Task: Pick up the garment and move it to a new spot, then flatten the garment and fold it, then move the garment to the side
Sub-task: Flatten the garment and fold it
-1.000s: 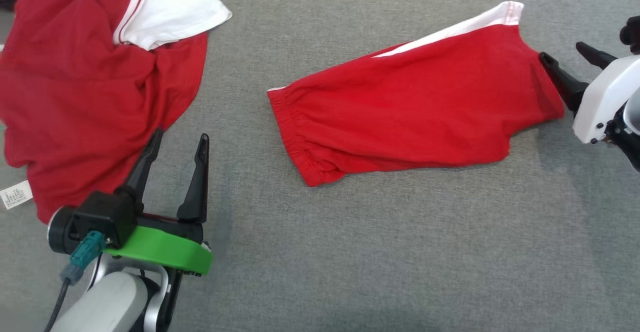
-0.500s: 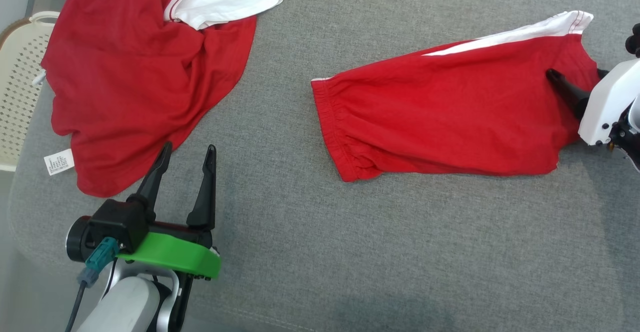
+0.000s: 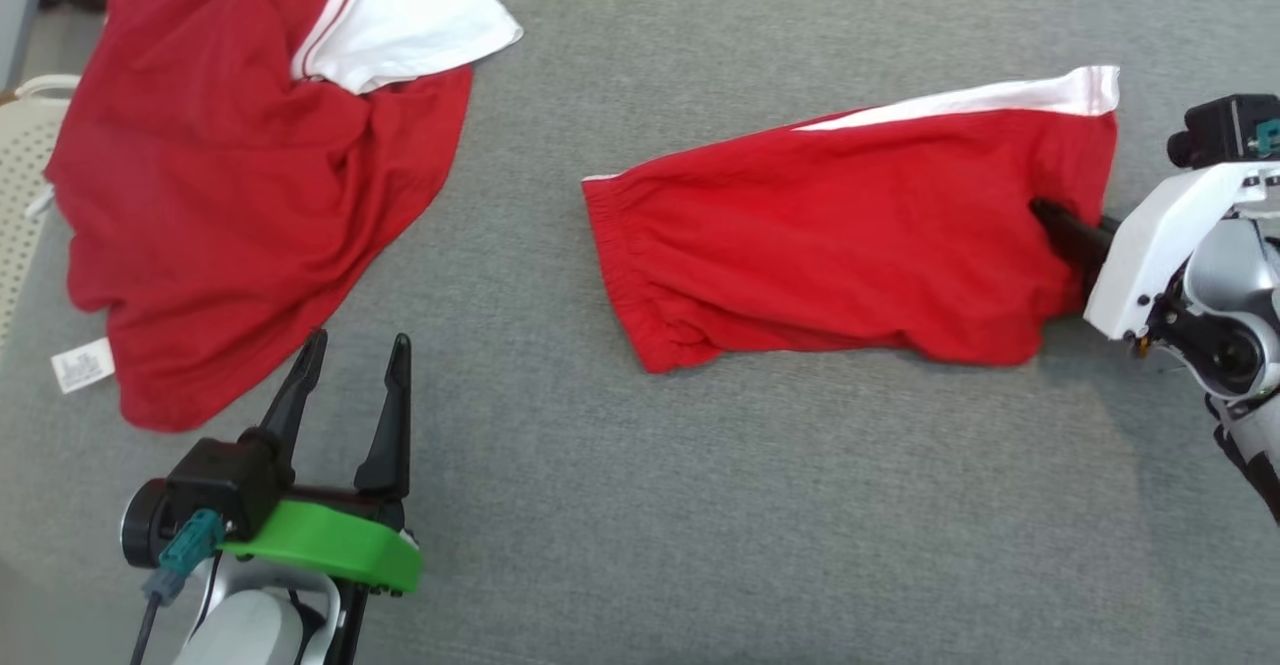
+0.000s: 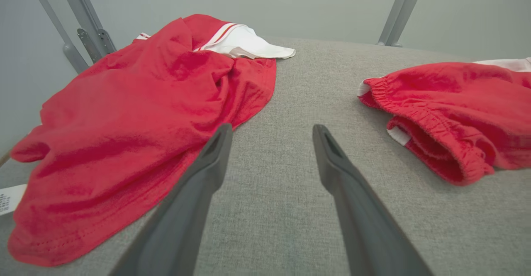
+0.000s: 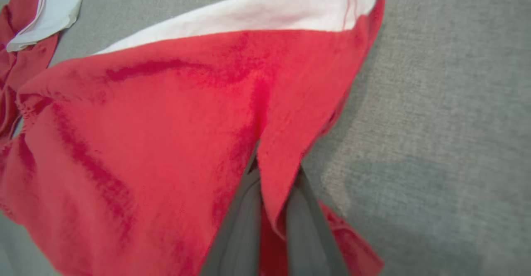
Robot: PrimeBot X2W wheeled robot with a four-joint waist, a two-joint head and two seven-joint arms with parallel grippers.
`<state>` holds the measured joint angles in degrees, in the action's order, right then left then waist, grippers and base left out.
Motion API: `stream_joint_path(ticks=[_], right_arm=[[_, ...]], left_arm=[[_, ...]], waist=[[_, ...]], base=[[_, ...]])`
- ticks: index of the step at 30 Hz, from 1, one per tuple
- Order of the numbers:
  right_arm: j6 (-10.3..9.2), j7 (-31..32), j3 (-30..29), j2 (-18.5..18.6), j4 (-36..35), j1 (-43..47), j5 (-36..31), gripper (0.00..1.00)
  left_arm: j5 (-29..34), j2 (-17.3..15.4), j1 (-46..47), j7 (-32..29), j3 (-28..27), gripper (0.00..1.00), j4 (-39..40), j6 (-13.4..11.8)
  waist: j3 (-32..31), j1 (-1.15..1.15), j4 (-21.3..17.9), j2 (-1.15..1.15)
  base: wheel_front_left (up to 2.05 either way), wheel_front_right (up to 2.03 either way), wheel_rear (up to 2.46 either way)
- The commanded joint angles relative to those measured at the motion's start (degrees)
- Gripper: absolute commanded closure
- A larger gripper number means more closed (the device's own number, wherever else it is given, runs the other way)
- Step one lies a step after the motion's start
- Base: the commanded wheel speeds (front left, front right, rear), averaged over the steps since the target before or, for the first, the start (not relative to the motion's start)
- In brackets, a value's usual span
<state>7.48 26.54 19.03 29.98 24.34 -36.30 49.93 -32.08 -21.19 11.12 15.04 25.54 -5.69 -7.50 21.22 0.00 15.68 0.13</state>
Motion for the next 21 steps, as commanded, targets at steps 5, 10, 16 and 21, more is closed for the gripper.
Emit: stream_joint_path(ticks=[5, 10, 16, 21], right_arm=[[0.02, -2.41, 0.82, 0.92, -1.79, 3.02, 2.33, 1.0], [0.0, -4.63, -0.34, 2.3, -1.2, 6.15, 4.51, 1.0], [0.01, -7.72, -4.4, 4.06, 2.78, 10.33, 6.21, 1.0], [0.01, -10.22, -9.63, 6.06, 5.25, 12.37, 8.54, 1.0]], left_arm=[[1.2, -0.25, -4.21, 0.19, -3.26, 0.0, 0.41, 2.29], [2.53, 0.6, -7.93, 0.18, -5.61, 0.0, 0.75, 4.43], [4.42, 2.61, -9.14, 0.19, -6.5, 0.0, 0.85, 6.77], [5.9, 3.93, -9.84, 0.18, -7.11, 0.0, 0.68, 8.05]], waist=[[-4.27, 0.0, -7.67, -0.13], [-6.17, 0.0, -12.33, -0.13], [-6.71, 0.0, -13.96, -0.13], [-6.71, 0.0, -13.64, -0.13]], base=[[0.0, 0.0, 0.0], [0.0, 0.0, 0.0], [0.0, 0.0, 0.0], [0.0, 0.0, 0.0]])
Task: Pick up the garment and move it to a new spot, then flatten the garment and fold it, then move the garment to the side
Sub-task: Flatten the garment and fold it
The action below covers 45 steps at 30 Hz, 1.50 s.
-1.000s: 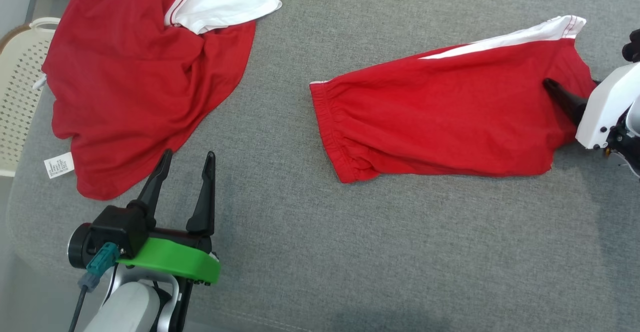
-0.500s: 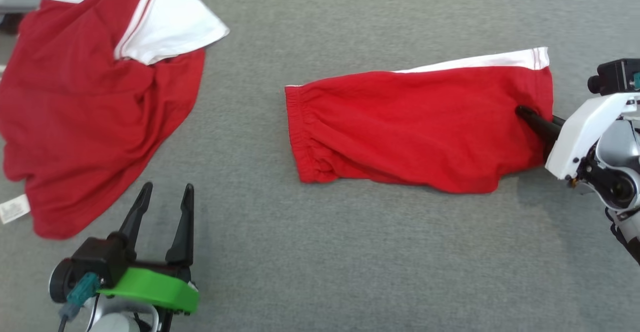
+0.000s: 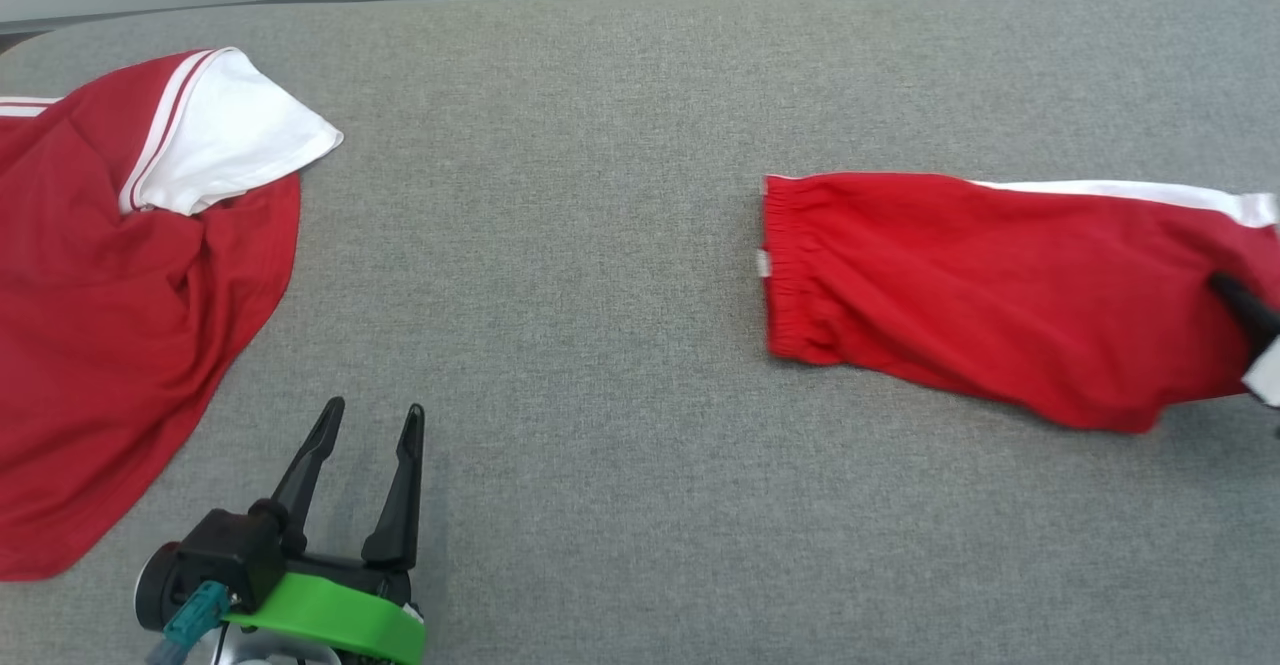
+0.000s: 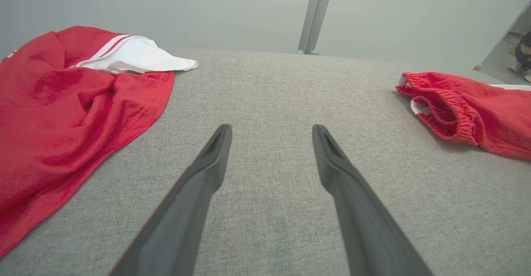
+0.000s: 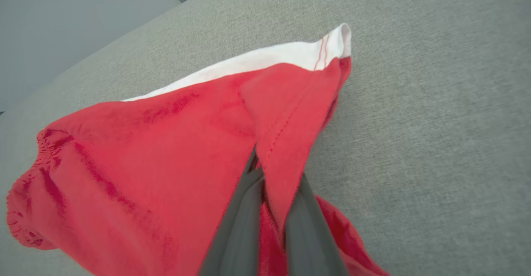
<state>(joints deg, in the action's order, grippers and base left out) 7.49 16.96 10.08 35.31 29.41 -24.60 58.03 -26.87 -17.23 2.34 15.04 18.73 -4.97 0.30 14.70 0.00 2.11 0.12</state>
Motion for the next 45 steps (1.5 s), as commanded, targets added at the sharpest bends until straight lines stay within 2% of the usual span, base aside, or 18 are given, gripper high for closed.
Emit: stream_joint_path(ticks=[1, 5, 8, 12, 16, 17, 21, 25, 35, 41, 45], right_arm=[[0.0, -0.97, -1.84, 1.51, 0.45, 0.83, 0.74, 1.0], [0.01, -1.15, -3.4, 3.3, -1.77, 0.26, -0.14, 1.0], [0.01, 0.35, -2.26, 2.34, -5.37, -1.82, -1.53, 1.0], [0.01, 3.3, 2.64, -2.06, -9.91, -5.59, -5.61, 1.0], [0.01, 7.65, 10.14, -9.43, -13.21, -9.5, -8.94, 1.0], [0.01, 7.65, 10.14, -9.43, -13.21, -9.5, -8.94, 1.0], [0.0, 8.82, 13.77, -14.83, -12.9, -11.76, -10.2, 1.0], [0.01, 8.58, 15.29, -17.95, -10.14, -13.03, -12.11, 1.0], [0.01, 6.69, 15.03, -18.28, -8.73, -11.33, -13.28, 1.0], [0.01, 7.55, 13.7, -17.36, -10.82, -8.44, -14.84, 1.0], [0.01, 7.36, 10.12, -17.32, -10.75, -6.13, -18.36, 1.0]], left_arm=[[0.74, 0.26, -1.3, 0.18, -0.46, 0.0, -0.11, 0.44], [0.83, 1.45, -1.75, 0.19, -1.24, 0.0, -0.38, 1.2], [0.05, 2.54, -2.08, 0.18, -1.99, 0.0, -0.92, 2.15], [0.61, 3.44, -1.1, 0.18, -2.15, 0.0, -1.89, 3.21], [1.14, 4.02, 0.27, 0.19, -2.45, 0.0, -2.63, 3.93], [1.14, 4.02, 0.27, 0.19, -2.45, 0.0, -2.63, 3.93], [1.65, 4.34, 1.33, 0.19, -2.45, 0.0, -3.51, 4.58], [2.13, 4.8, 1.96, 0.19, -2.6, 0.0, -4.33, 4.9], [2.67, 5.63, 0.08, 0.19, -3.6, 0.0, -5.79, 5.55], [3.11, 5.05, -0.26, 0.19, -4.58, 0.0, -5.66, 5.77], [3.45, 4.9, -0.65, 0.18, -4.77, 0.0, -5.36, 5.96]], waist=[[-0.12, 0.0, 0.1, -0.12], [0.08, 0.0, 0.61, -0.12], [0.41, 0.0, 0.59, -0.12], [0.69, 0.0, 0.45, -0.12], [1.08, 0.0, 0.63, -0.12], [1.08, 0.0, 0.63, -0.12], [1.51, 0.0, 1.35, -0.12], [1.72, 0.0, 1.89, -0.12], [1.2, 0.0, 1.16, -0.12], [0.65, 0.0, -0.62, -0.12], [0.31, 0.0, -2.13, -0.12]], base=[[0.0, 0.0, 0.0], [0.0, 0.0, 0.0], [0.0, 0.0, 0.0], [0.0, 0.0, 0.0], [0.0, 0.0, 0.0], [0.0, 0.0, 0.0], [0.0, 0.0, 0.0], [0.0, 0.0, 0.0], [0.0, 0.0, 0.0], [0.0, 0.0, 0.0], [0.0, 0.0, 0.0]])
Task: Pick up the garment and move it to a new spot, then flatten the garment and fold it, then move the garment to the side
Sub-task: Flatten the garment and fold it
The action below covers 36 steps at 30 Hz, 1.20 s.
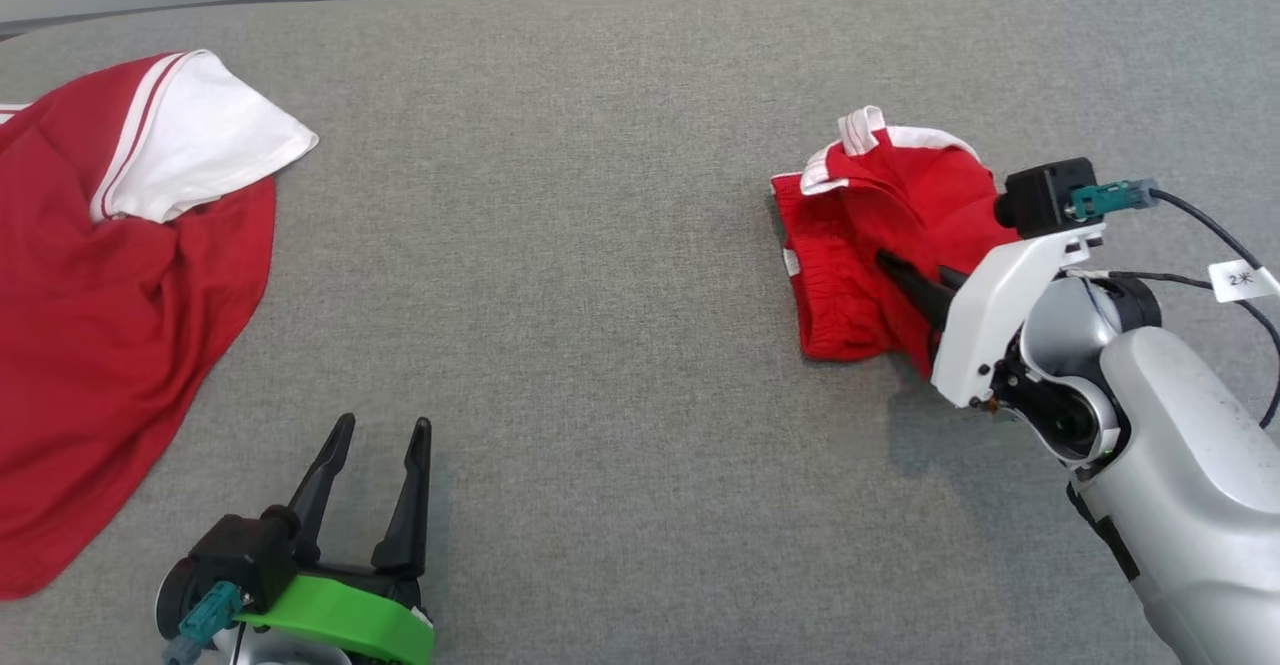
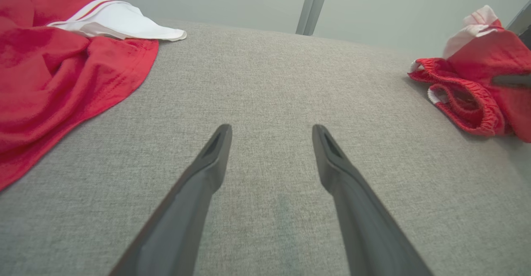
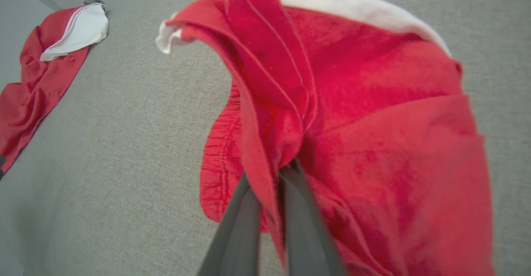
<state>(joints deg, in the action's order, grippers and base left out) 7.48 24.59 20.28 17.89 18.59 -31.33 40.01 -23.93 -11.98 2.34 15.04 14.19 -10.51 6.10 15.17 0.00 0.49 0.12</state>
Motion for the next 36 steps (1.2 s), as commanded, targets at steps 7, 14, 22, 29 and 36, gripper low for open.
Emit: stream_joint_path(ticks=[7, 14, 22, 29, 36], right_arm=[[0.02, 0.51, -2.83, -5.16, 0.16, 1.94, -5.34, 1.0], [0.02, -0.83, -4.7, -11.59, 2.3, -0.14, -9.85, 1.0], [0.02, -4.57, -6.69, -14.31, 3.66, -1.42, -13.58, 0.0], [0.01, -2.33, -8.54, -12.71, -4.9, 2.46, -11.86, 0.0], [0.02, 3.91, -18.81, -4.65, -12.9, 7.08, -13.63, 0.0]], left_arm=[[0.75, -0.66, -0.66, 0.18, 0.55, 0.0, 0.0, 0.48], [1.07, -0.78, 0.92, 0.18, 1.24, 0.0, -0.41, 0.71], [1.13, 0.07, 0.86, 0.18, 1.44, 0.0, -0.97, 0.88], [1.46, 1.13, -0.79, 0.19, 0.21, 0.0, -0.78, 0.93], [2.03, 2.5, -0.33, 0.18, -0.15, 0.0, 0.29, 1.11]], waist=[[0.09, 0.0, -2.31, -0.12], [0.59, 0.0, -2.46, -0.12], [0.45, 0.0, -1.47, -0.12], [-1.01, 0.0, -0.19, -0.12], [-0.31, 0.0, 1.95, -0.12]], base=[[0.0, 0.0, 0.0], [0.0, 0.0, 0.0], [0.0, 0.0, 0.0], [0.0, 0.0, 0.0], [0.0, 0.0, 0.0]])
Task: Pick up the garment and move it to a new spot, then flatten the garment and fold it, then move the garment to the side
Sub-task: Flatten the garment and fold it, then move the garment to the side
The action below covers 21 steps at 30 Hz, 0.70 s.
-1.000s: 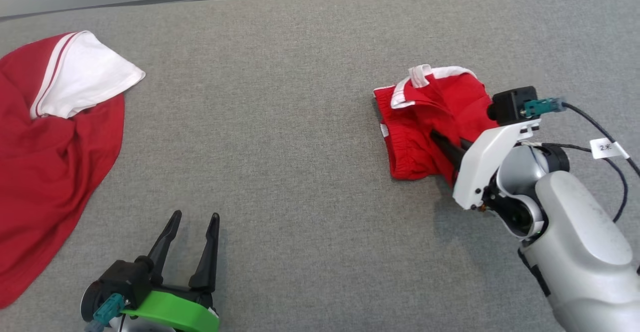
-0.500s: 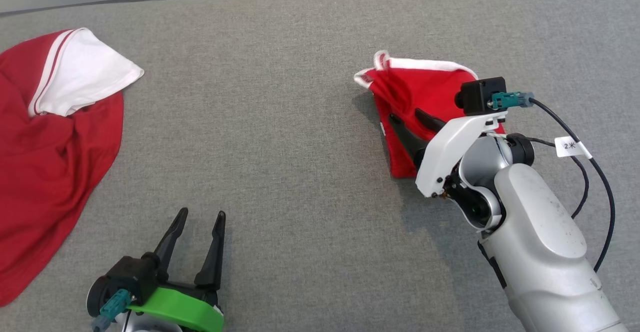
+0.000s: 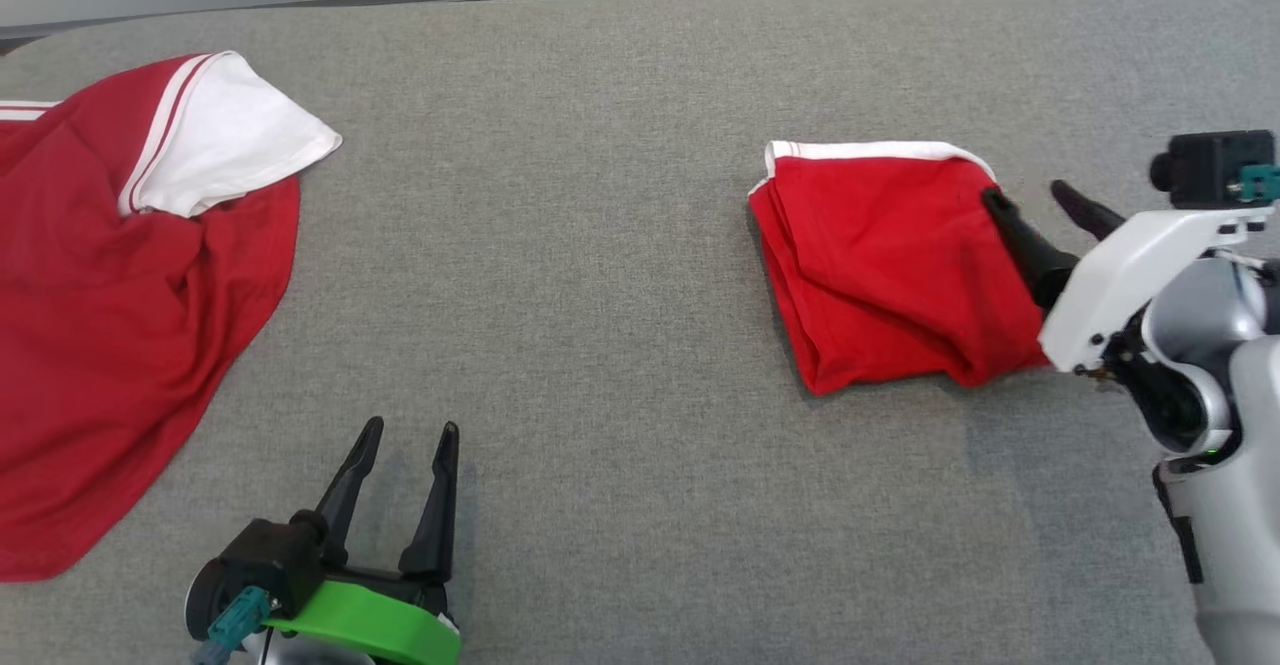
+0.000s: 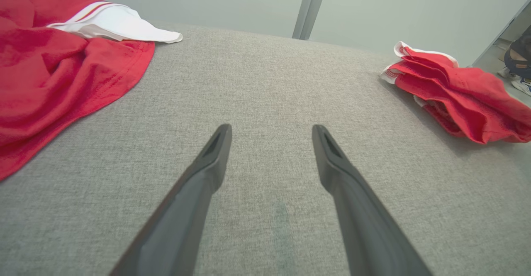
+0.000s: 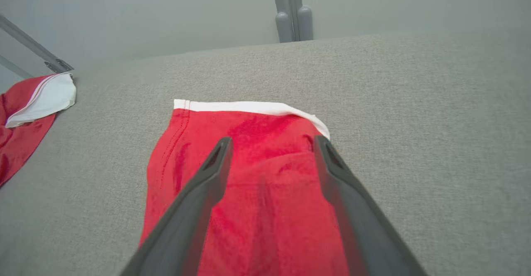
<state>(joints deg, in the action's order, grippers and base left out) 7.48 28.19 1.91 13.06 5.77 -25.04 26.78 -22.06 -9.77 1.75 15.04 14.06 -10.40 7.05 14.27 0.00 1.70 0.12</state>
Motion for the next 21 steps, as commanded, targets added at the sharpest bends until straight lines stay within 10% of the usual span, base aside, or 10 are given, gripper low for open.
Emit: stream_joint_path(ticks=[1, 15, 16, 21], right_arm=[[0.02, 1.16, -1.81, 0.53, -0.01, 1.12, -0.44, 0.0], [0.02, 3.32, -6.3, -2.08, 13.31, -2.29, -0.14, 0.0], [0.02, 3.58, -5.71, -3.24, 14.16, -2.53, 1.41, 1.0], [0.01, 7.26, -6.23, -3.34, 15.76, -1.07, 10.37, 1.0]], left_arm=[[0.26, 0.53, 0.45, 0.18, 0.05, 0.0, 0.22, 0.21], [1.03, 1.94, 1.97, 0.19, -0.75, 0.0, -0.4, 0.46], [1.14, 1.82, 1.85, 0.19, -0.94, 0.0, -0.36, 0.46], [1.62, 0.79, 1.49, 0.19, -1.73, 0.0, 0.16, 0.48]], waist=[[0.88, 0.0, 1.04, -0.12], [2.88, 0.0, 2.38, -0.12], [2.83, 0.0, 1.86, -0.12], [3.03, 0.0, -1.71, -0.12]], base=[[0.0, 0.0, 0.0], [0.0, 0.0, 0.0], [0.0, 0.0, 0.0], [0.0, 0.0, 0.0]])
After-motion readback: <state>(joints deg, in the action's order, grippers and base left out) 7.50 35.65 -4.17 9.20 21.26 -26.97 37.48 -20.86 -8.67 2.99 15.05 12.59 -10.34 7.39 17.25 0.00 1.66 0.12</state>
